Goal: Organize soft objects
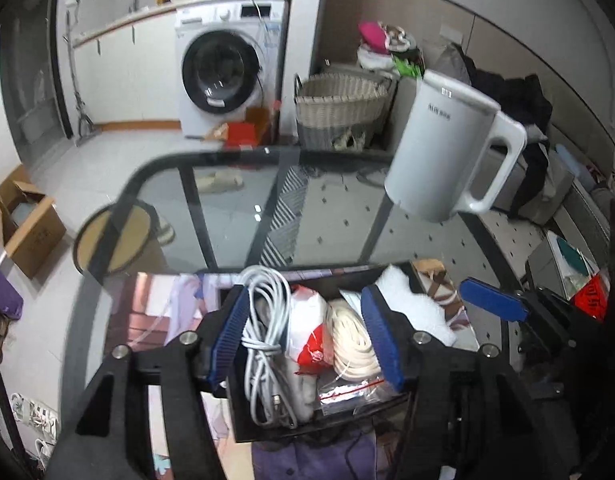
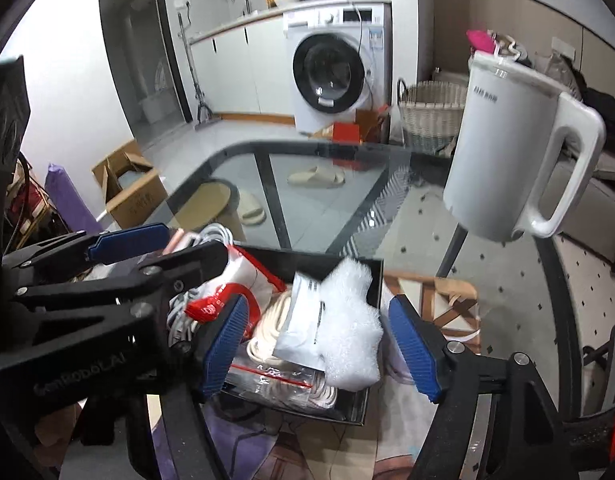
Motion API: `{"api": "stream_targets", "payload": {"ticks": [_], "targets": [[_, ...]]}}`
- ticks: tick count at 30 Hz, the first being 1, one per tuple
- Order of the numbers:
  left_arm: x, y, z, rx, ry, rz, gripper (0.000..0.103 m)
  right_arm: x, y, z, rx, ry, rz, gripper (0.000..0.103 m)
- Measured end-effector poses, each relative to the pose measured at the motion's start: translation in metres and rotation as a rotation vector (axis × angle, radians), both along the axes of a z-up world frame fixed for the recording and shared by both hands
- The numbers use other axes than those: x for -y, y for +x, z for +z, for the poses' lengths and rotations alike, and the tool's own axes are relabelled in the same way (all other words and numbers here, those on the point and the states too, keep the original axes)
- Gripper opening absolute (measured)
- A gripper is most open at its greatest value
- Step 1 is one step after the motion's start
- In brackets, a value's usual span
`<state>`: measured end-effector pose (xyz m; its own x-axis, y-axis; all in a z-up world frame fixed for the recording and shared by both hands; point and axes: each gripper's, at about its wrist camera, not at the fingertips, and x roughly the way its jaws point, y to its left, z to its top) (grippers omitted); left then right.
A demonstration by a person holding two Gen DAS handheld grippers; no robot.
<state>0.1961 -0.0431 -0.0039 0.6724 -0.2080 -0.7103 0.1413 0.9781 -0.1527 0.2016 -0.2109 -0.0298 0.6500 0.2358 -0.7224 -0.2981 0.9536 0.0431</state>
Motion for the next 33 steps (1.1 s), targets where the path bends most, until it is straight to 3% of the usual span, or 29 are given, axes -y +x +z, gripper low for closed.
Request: {"api": "stream_targets", "payload": {"ticks": [4,6,8,13,14,15,17,20,26,33], "targets": [[-0.009,-0.016,0.018,0.101,0.003,0.040,0.058,0.000,-0.016,0.017,0.076,0.009,0.016,0.076],[-0.013,-0.025,0.029,0.159,0.014,0.055,0.058,0.001,-0.026,0.025,0.136,0.015,0.016,0.085],[-0.015,-0.033,0.036,0.216,0.033,0.074,0.058,0.002,-0.035,0.033,0.195,0.012,0.011,0.086],[-0.024,-0.057,0.043,0.344,0.085,0.181,0.062,0.008,-0.056,0.052,0.319,0.045,0.003,0.091],[-0.027,-0.062,0.043,0.356,0.089,0.184,0.071,0.009,-0.062,0.055,0.339,0.055,0.002,0.094],[-0.028,-0.067,0.044,0.366,0.087,0.177,0.086,0.010,-0.068,0.057,0.358,0.063,0.006,0.094],[-0.033,-0.079,0.045,0.399,0.070,0.166,0.098,0.010,-0.079,0.062,0.389,0.069,0.023,0.095],[-0.040,-0.104,0.048,0.488,0.073,0.186,0.098,0.008,-0.101,0.069,0.441,0.059,0.059,0.099],[-0.050,-0.143,0.052,0.584,0.080,0.149,0.098,0.016,-0.145,0.075,0.541,0.087,0.039,0.102],[-0.059,-0.174,0.045,0.647,0.071,0.159,0.099,0.027,-0.178,0.074,0.576,0.114,0.010,0.102]]}}
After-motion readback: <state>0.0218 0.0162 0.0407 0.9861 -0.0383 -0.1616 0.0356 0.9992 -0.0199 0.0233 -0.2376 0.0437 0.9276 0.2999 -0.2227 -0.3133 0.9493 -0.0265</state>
